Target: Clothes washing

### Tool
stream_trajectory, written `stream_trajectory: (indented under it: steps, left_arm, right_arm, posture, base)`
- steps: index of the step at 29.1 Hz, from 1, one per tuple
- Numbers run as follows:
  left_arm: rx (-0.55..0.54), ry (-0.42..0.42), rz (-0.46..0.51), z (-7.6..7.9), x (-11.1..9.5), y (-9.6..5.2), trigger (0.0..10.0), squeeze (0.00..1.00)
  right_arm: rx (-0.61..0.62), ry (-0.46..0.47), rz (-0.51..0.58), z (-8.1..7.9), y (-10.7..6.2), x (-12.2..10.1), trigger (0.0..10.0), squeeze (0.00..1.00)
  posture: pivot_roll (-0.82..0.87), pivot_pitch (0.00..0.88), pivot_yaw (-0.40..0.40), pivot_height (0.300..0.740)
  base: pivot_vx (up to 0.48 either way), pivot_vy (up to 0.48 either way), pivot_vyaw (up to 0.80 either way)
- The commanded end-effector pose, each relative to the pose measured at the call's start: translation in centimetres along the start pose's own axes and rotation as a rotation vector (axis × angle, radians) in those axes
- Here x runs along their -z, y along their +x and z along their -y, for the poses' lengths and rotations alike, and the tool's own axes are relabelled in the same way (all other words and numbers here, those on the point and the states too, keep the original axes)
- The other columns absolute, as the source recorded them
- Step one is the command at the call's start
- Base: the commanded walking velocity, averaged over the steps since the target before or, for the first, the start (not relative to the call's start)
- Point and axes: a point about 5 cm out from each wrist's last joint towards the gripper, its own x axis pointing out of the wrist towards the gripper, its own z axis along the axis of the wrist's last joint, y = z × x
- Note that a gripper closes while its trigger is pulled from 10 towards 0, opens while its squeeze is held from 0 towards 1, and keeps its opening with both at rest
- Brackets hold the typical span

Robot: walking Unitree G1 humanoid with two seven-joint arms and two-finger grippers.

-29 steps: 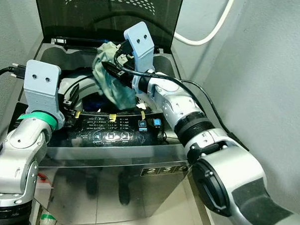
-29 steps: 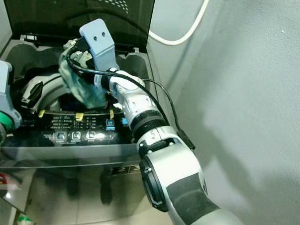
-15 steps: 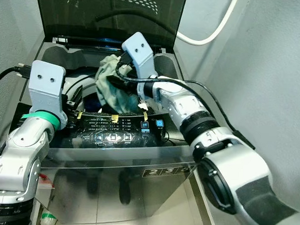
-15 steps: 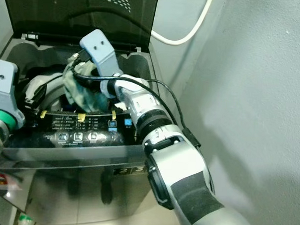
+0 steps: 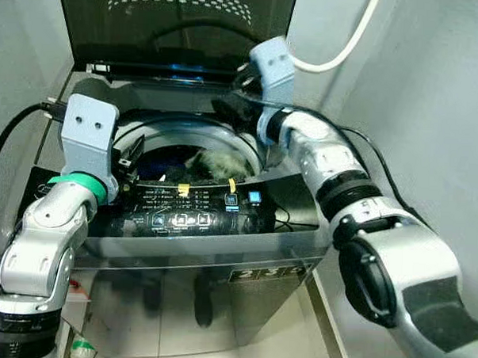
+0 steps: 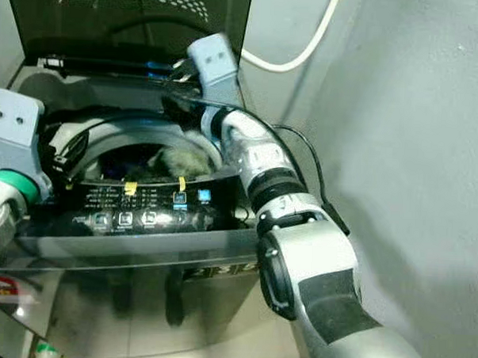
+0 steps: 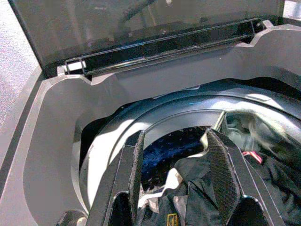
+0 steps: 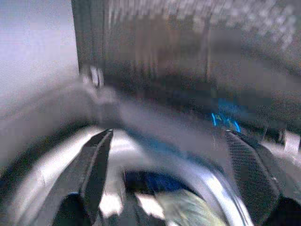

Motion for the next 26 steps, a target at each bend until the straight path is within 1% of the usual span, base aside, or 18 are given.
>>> stream_trajectory:
  steps: [1, 5, 8, 11, 12, 13, 14, 15, 16, 17, 19, 20, 21, 22, 24, 25, 26]
  left_arm:
    - [0.013, 0.011, 0.001, 0.1, 0.0, 0.1, 10.0, 0.0]
    - [0.015, 0.015, 0.001, 0.0, -0.1, 0.1, 10.0, 0.0]
    - [0.019, 0.019, -0.002, 0.0, -0.1, 0.2, 10.0, 0.0]
    - [0.02, 0.019, -0.003, 0.0, 0.0, 0.2, 10.0, 0.0]
    - [0.021, 0.019, -0.003, 0.0, 0.0, 0.2, 10.0, 0.0]
    - [0.022, 0.019, -0.003, 0.1, 0.0, 0.2, 10.0, 0.0]
    - [0.022, 0.019, -0.003, 0.1, 0.0, 0.2, 10.0, 0.0]
    - [0.021, 0.02, 0.003, 0.1, 0.0, 0.2, 10.0, 0.0]
    - [0.016, 0.021, 0.021, 0.1, -0.1, 0.3, 10.0, 0.0]
    - [0.016, 0.021, 0.021, 0.1, -0.1, 0.3, 10.0, 0.0]
    - [0.011, 0.02, 0.036, 0.1, -0.3, 0.3, 10.0, 0.0]
    - [0.007, 0.015, 0.037, 0.0, -0.3, 0.3, 10.0, 0.0]
    - [0.004, 0.012, 0.035, 0.0, -0.2, 0.2, 10.0, 0.0]
    - [0.003, 0.01, 0.034, -0.1, -0.2, 0.2, 10.0, 0.0]
    - [0.004, 0.008, 0.033, 0.0, -0.1, 0.2, 10.0, 0.0]
    - [0.004, 0.008, 0.033, 0.0, -0.1, 0.2, 10.0, 0.0]
    - [0.01, 0.006, 0.035, 0.3, -0.1, 0.3, 10.0, 0.0]
  right_arm:
    - [-0.02, 0.048, 0.058, -0.1, -0.1, -0.3, 10.0, 1.0]
    - [-0.044, 0.064, 0.05, -0.3, -0.1, 0.0, 10.0, 1.0]
    - [-0.053, 0.146, 0.085, 0.2, -0.3, -0.6, 10.0, 1.0]
    - [-0.071, 0.164, 0.098, 0.2, -0.4, -0.8, 10.0, 1.0]
    - [-0.097, 0.199, 0.132, 0.3, -0.5, -1.1, 10.0, 1.0]
    - [-0.105, 0.212, 0.149, 0.3, -0.6, -1.2, 10.0, 1.0]
    - [-0.105, 0.212, 0.149, 0.3, -0.6, -1.2, 10.0, 1.0]
    - [-0.102, 0.213, 0.179, 0.4, -0.7, -1.3, 10.0, 1.0]
    - [-0.024, 0.144, 0.265, 0.9, -1.2, -1.7, 10.0, 1.0]
    - [-0.024, 0.144, 0.265, 0.9, -1.2, -1.7, 10.0, 1.0]
    - [0.063, 0.066, 0.344, 1.3, -1.8, -2.1, 10.0, 1.0]
    - [0.156, -0.093, 0.373, 1.6, -2.6, -1.9, 10.0, 0.0]
    - [0.202, -0.197, 0.393, 1.5, -3.2, -1.6, 10.0, 0.0]
    - [0.227, -0.264, 0.411, 1.4, -3.6, -1.5, 10.0, 0.0]
    - [0.252, -0.318, 0.429, 1.3, -4.1, -1.2, 10.0, 0.0]
    - [0.252, -0.318, 0.429, 1.3, -4.1, -1.2, 10.0, 0.0]
    - [0.26, -0.346, 0.434, 1.2, -4.6, -0.8, 10.0, 0.0]
  posture:
    - [0.19, 0.016, 0.0, 0.74]
    - [0.2, 0.023, 0.004, 0.74]
    - [0.2, 0.023, 0.004, 0.74]
    - [0.2, 0.023, 0.004, 0.74]
    - [0.2, 0.023, 0.004, 0.74]
    - [0.2, 0.023, 0.004, 0.74]
    - [0.2, 0.023, 0.004, 0.74]
    - [0.2, 0.023, 0.004, 0.74]
    - [0.2, 0.023, 0.004, 0.74]
    - [0.2, 0.023, 0.004, 0.74]
    - [0.2, 0.023, 0.004, 0.74]
    - [0.18, 0.025, 0.005, 0.74]
    - [0.18, 0.025, 0.005, 0.74]
    - [0.18, 0.025, 0.005, 0.74]
    - [0.18, 0.025, 0.005, 0.74]
    - [0.18, 0.025, 0.005, 0.74]
    - [0.18, 0.025, 0.005, 0.74]
  base:
    - [0.0, 0.0, 0.0]
    - [0.0, 0.0, 0.0]
    - [0.0, 0.0, 0.0]
    - [0.0, 0.0, 0.0]
    - [0.0, 0.0, 0.0]
    - [0.0, 0.0, 0.0]
    - [0.0, 0.0, 0.0]
    - [0.0, 0.0, 0.0]
    - [0.0, 0.0, 0.0]
    - [0.0, 0.0, 0.0]
    - [0.0, 0.0, 0.0]
    - [0.0, 0.0, 0.0]
    - [0.0, 0.0, 0.0]
    - [0.0, 0.0, 0.0]
    - [0.0, 0.0, 0.0]
    - [0.0, 0.0, 0.0]
    - [0.0, 0.0, 0.0]
